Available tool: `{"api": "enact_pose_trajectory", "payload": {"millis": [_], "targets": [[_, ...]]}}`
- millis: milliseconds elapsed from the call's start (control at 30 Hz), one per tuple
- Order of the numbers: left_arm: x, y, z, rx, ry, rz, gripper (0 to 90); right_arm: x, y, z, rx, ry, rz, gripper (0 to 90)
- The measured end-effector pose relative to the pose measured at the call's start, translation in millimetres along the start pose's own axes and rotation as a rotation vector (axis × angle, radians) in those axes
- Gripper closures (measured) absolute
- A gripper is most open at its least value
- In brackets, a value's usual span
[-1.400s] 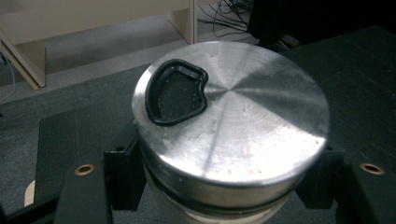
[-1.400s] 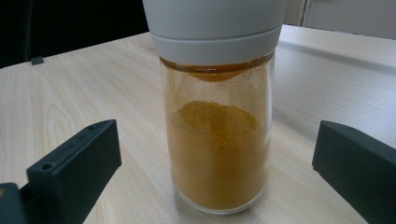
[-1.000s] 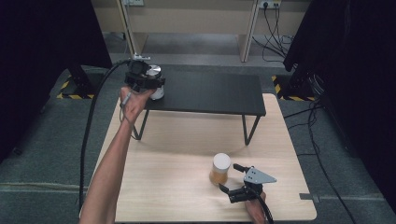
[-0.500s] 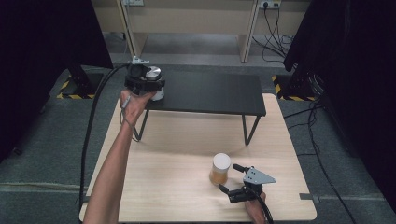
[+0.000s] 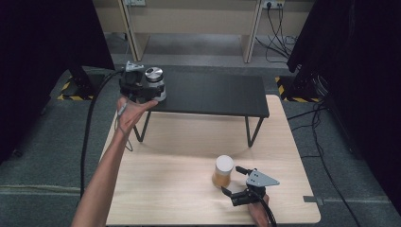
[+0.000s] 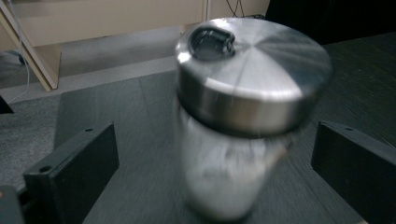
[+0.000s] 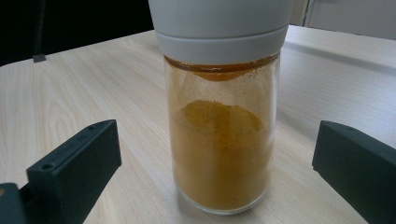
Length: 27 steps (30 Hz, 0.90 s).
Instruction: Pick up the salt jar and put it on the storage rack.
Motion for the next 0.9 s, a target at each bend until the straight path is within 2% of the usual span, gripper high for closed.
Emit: {"api": "enact_pose_trajectory", "payload": {"millis": [67, 133, 167, 233, 267, 333, 467, 500, 567, 667, 733, 767, 800, 833, 867, 900], "targets": [[7.5, -11.6, 1.8, -0.014, 0.002, 0.011, 0.0, -0.1, 0.0, -0.1, 0.000, -0.002, -0.001, 1.1], [14.2, -25.6, 2.1, 0.005, 0.012, 0.010, 0.2, -0.1, 0.1, -0.2, 0.000, -0.002, -0.001, 1.1], [21.1, -33.3, 1.6, 0.031, 0.017, 0.030, 0.2, -0.3, 0.1, -0.5, 0.002, -0.002, -0.003, 1.1], [32.6, -48.3, -0.1, 0.097, 0.065, 0.042, 0.0, -0.4, 0.0, -1.2, 0.005, -0.004, -0.004, 1.1], [38.6, -55.6, 4.1, 0.096, 0.090, 0.047, 0.0, -0.4, 0.2, -1.3, 0.005, -0.008, -0.004, 1.1], [50.0, -69.6, 11.3, 0.118, 0.108, 0.048, 0.2, -1.4, 0.4, -2.1, 0.007, -0.007, -0.011, 1.1], [76.0, -89.9, 24.1, 0.209, 0.158, 0.089, 0.0, -1.6, 0.8, -2.9, 0.010, -0.017, -0.012, 1.1], [82.9, -92.1, 26.6, 0.230, 0.175, 0.100, 0.0, -1.6, 0.7, -3.1, 0.010, -0.019, -0.012, 1.1], [96.0, -94.6, 34.8, 0.236, 0.200, 0.108, 0.0, -1.4, 0.4, -2.8, 0.006, -0.024, -0.010, 1.1], [120.7, -93.2, 41.8, 0.261, 0.201, 0.141, 0.0, -1.7, 0.7, -3.3, 0.007, -0.024, -0.012, 1.1], [138.9, -90.2, 46.9, 0.261, 0.218, 0.162, 0.4, -1.4, 0.5, -3.1, 0.007, -0.025, -0.010, 1.1], [157.3, -86.0, 49.5, 0.266, 0.232, 0.187, 0.5, -1.4, 0.5, -2.9, 0.007, -0.025, -0.009, 1.1], [157.3, -86.0, 49.5, 0.266, 0.232, 0.187, 0.4, -1.4, 0.5, -2.9, 0.007, -0.025, -0.009, 1.1], [176.1, -79.4, 50.4, 0.276, 0.251, 0.197, 0.4, -1.5, 0.5, -3.1, 0.007, -0.024, -0.010, 1.1], [176.1, -79.4, 50.4, 0.276, 0.251, 0.197, 0.3, -1.5, 0.5, -3.1, 0.007, -0.024, -0.010, 1.1], [185.6, -75.7, 50.6, 0.277, 0.243, 0.206, 0.3, -1.6, 0.6, -3.1, 0.007, -0.026, -0.011, 1.1]]}}
Point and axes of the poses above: each handheld gripper's, and its own axes: y roughly forward along the jaws, x roughly out of its underside, z roughly to its right, the point moved 3 cm from there along y, roughly forward along the jaws, and after that the axes turned 6 degrees about -z, right-handed, at the moved point
